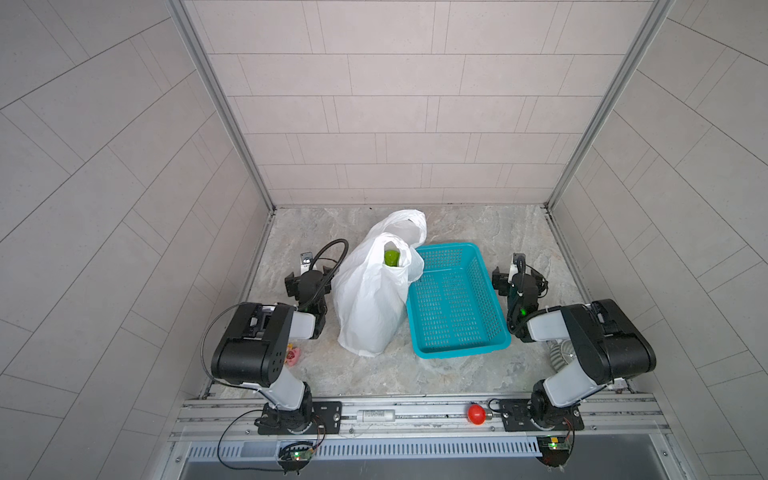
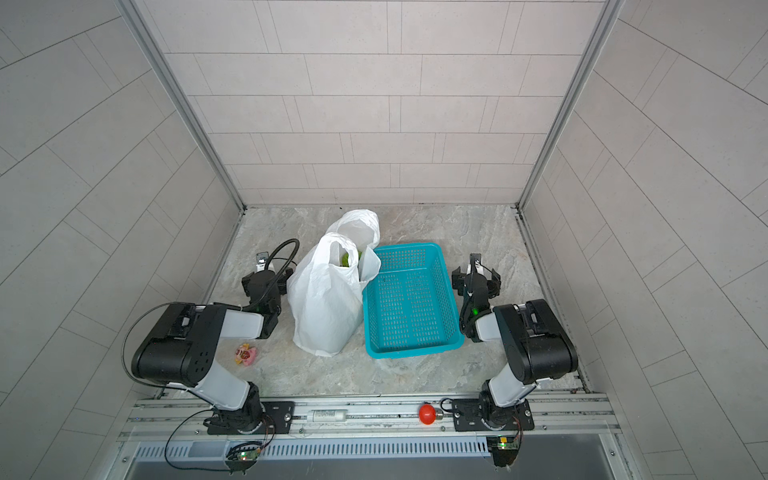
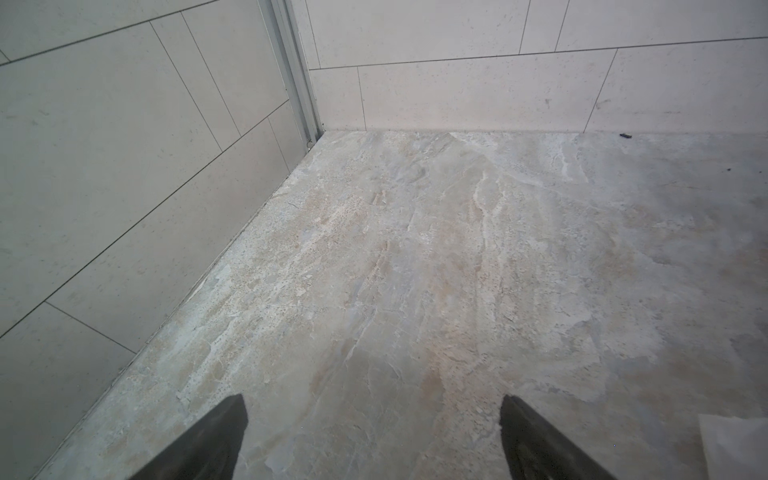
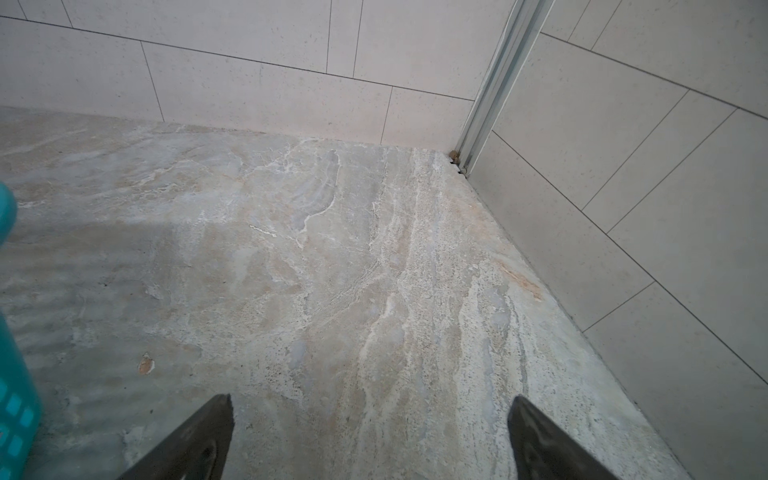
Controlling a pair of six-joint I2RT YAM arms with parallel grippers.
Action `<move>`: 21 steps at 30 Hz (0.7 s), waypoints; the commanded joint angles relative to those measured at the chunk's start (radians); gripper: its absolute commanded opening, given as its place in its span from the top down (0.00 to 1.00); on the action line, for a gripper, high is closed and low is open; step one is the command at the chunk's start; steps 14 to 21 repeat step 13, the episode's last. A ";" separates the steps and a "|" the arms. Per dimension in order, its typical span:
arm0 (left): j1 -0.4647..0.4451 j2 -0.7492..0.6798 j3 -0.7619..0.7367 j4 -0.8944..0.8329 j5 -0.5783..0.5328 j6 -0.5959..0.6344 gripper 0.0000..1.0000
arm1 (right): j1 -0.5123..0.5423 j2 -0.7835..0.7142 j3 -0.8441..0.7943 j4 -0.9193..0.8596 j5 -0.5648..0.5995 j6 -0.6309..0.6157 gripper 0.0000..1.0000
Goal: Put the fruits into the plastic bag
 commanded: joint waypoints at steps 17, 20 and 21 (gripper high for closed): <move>-0.008 0.002 -0.014 0.045 -0.028 0.014 0.00 | -0.008 0.007 -0.004 0.016 -0.016 -0.012 0.01; -0.008 0.002 -0.014 0.045 -0.028 0.014 0.00 | -0.008 0.007 -0.004 0.016 -0.016 -0.012 0.01; -0.008 0.002 -0.014 0.045 -0.028 0.014 0.00 | -0.008 0.007 -0.004 0.016 -0.016 -0.012 0.01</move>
